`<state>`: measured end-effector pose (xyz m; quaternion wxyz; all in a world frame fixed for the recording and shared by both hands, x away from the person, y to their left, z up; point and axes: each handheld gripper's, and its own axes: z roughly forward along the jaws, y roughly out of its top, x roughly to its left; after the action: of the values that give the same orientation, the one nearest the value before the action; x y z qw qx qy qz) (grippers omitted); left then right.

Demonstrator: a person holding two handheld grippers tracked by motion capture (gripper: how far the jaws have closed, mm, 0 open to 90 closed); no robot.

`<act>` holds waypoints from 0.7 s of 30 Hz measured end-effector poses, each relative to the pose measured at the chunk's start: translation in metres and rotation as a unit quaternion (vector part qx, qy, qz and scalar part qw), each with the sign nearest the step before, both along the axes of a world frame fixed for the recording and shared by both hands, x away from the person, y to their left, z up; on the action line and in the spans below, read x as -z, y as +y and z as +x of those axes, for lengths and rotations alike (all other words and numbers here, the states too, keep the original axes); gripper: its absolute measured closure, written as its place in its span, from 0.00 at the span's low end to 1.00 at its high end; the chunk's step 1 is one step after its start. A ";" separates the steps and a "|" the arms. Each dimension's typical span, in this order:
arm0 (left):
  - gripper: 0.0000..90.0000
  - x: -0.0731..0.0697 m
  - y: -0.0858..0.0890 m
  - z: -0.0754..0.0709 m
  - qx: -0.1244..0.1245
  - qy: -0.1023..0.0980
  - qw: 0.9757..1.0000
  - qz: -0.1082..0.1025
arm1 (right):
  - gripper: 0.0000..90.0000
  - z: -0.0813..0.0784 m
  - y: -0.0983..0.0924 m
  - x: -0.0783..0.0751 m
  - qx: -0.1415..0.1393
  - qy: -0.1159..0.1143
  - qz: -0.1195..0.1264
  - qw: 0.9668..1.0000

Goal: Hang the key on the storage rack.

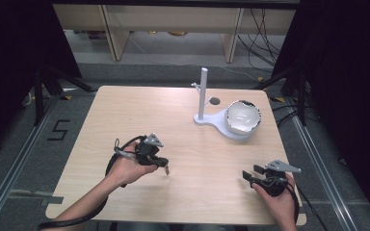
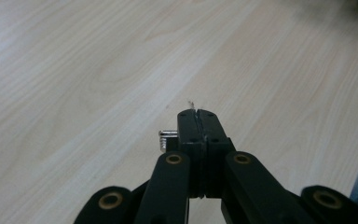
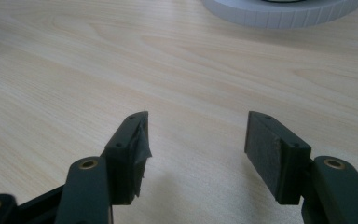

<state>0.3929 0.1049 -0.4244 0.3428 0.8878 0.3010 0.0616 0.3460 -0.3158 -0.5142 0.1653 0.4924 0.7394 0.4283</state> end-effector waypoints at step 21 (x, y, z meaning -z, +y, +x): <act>0.99 -0.014 -0.008 0.029 -0.052 -0.093 0.991 -0.082 | 0.47 -0.003 -0.003 0.000 0.020 -0.022 0.013 0.999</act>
<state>0.4214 0.0969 -0.4102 0.4373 0.8302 0.3177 0.1366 0.3430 -0.3185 -0.5139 0.1838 0.4994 0.7203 0.4451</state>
